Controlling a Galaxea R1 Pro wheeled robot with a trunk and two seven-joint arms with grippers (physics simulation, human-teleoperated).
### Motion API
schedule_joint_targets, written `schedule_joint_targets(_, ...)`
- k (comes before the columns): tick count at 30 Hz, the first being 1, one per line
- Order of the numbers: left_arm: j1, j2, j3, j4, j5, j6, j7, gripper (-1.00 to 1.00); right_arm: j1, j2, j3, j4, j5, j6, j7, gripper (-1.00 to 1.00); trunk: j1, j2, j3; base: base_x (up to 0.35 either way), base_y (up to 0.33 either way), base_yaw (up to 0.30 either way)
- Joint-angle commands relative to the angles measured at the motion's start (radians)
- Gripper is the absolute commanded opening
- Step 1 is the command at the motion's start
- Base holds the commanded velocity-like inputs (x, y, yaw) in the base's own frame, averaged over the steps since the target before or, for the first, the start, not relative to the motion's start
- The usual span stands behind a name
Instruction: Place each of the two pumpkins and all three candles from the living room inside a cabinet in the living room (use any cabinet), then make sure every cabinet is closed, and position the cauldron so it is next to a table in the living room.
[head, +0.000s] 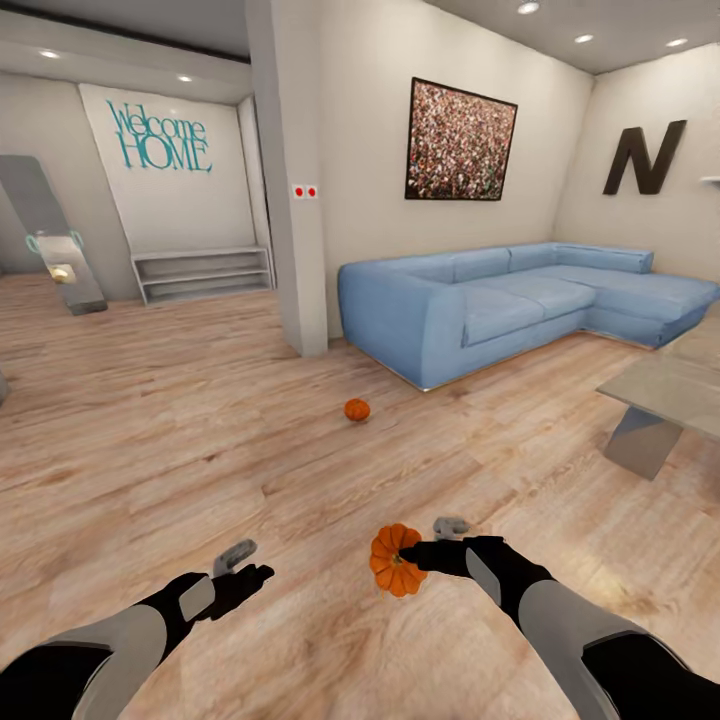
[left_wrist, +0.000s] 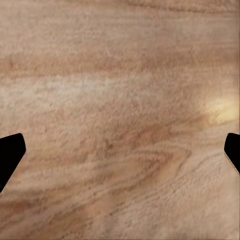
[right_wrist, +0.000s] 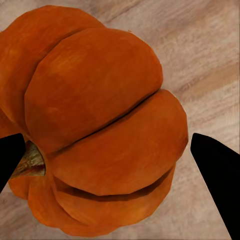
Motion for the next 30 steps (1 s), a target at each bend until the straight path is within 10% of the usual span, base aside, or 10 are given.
schedule_joint_targets(1,0.000,-0.001,-0.008,-0.001,0.010,0.005,-0.002,1.00,-0.001,0.000,0.004,-0.002,-0.014,0.005,-0.001,-1.00,0.000,0.000,-0.001,0.301,0.200,-0.012)
schedule_joint_targets(30,0.000,-0.005,-0.008,0.003,0.010,0.004,-0.002,1.00,-0.001,0.000,0.004,-0.001,-0.014,0.006,-0.004,-1.00,0.000,0.000,0.004,0.301,0.208,-0.052)
